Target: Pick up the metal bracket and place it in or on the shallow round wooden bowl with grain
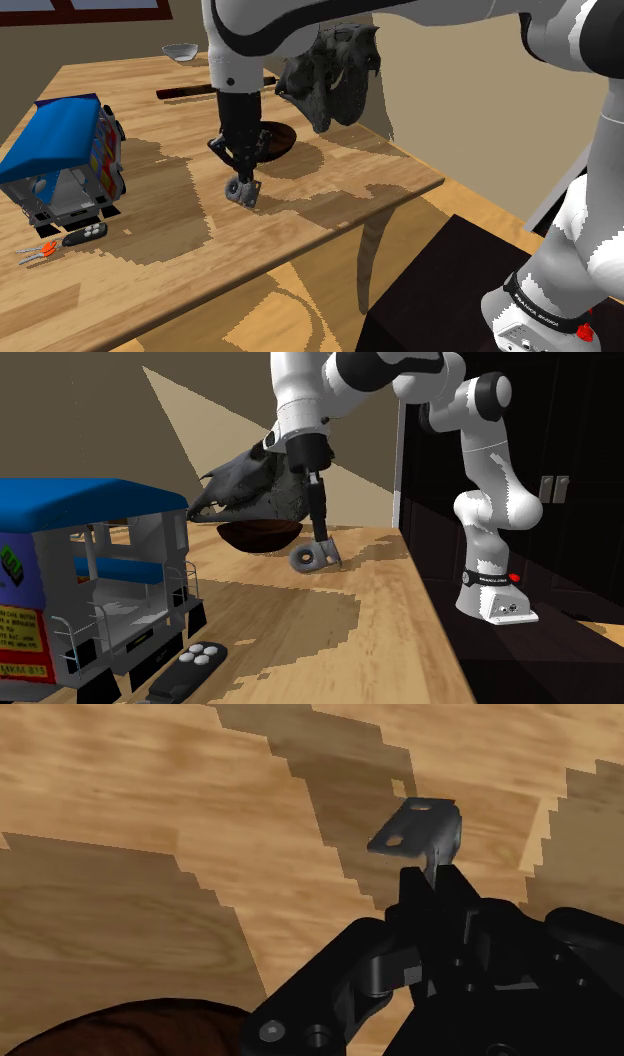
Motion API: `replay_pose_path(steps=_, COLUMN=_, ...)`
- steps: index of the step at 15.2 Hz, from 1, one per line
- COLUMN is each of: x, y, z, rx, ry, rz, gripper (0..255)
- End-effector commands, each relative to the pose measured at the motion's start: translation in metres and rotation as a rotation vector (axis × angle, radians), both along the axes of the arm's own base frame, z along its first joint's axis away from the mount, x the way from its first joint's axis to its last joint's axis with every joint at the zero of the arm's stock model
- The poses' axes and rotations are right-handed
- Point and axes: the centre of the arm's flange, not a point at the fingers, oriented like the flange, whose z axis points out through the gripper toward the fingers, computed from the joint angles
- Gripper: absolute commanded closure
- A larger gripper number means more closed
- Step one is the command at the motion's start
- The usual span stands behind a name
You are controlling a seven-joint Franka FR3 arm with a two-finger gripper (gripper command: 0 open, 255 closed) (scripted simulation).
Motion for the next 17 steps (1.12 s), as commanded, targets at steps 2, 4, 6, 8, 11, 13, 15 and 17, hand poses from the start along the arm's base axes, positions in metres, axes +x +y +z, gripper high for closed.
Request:
replay_pose_path(steps=2, x=0.0, y=0.0, z=0.014, rx=-0.002, ry=0.004, rz=0.001, gripper=255)
replay_pose_path(steps=4, x=0.0, y=0.0, z=0.024, rx=-0.002, ry=0.004, rz=0.001, gripper=255)
replay_pose_path(steps=6, x=0.0, y=0.0, z=0.035, rx=-0.002, ry=0.004, rz=0.001, gripper=255)
replay_pose_path(steps=8, x=0.0, y=0.0, z=0.045, rx=-0.002, ry=0.004, rz=0.001, gripper=255)
replay_pose_path(steps=11, x=0.0, y=0.0, z=0.061, rx=-0.002, ry=0.004, rz=0.001, gripper=255)
replay_pose_path(steps=13, x=0.0, y=0.0, z=0.072, rx=-0.002, ry=0.004, rz=0.001, gripper=255)
replay_pose_path(steps=15, x=0.0, y=0.0, z=0.082, rx=-0.002, ry=0.004, rz=0.001, gripper=255)
replay_pose_path(steps=17, x=0.009, y=-0.01, z=0.086, rx=-0.002, ry=0.004, rz=0.001, gripper=255)
